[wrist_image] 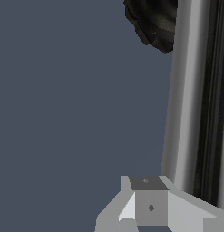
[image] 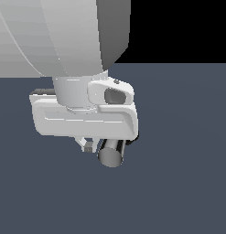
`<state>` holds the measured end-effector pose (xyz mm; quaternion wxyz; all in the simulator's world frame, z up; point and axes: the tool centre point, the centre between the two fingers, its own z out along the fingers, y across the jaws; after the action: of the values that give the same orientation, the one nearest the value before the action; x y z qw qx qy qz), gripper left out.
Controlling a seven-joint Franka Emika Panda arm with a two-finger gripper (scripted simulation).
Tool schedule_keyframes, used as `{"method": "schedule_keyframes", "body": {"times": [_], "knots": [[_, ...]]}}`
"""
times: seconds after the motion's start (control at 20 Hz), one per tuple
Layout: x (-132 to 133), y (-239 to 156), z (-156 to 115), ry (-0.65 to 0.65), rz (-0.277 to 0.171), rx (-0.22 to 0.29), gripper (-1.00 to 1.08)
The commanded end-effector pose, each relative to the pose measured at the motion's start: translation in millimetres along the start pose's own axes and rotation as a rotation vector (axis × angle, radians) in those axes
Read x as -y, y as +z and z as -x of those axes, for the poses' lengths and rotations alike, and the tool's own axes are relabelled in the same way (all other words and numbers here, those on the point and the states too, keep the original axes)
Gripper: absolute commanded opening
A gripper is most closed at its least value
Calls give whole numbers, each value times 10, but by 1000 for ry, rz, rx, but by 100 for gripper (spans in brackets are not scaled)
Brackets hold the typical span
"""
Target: Turn on the faucet by rotating a designated handle.
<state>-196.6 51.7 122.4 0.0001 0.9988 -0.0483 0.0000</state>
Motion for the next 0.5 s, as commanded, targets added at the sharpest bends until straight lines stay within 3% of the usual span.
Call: {"method": "schedule_keyframes", "body": {"times": [0.0,0.45], "knots": [[18,90,-20,3,-1,0,-100],[42,232,-55,9,-2,0,-100]]}}
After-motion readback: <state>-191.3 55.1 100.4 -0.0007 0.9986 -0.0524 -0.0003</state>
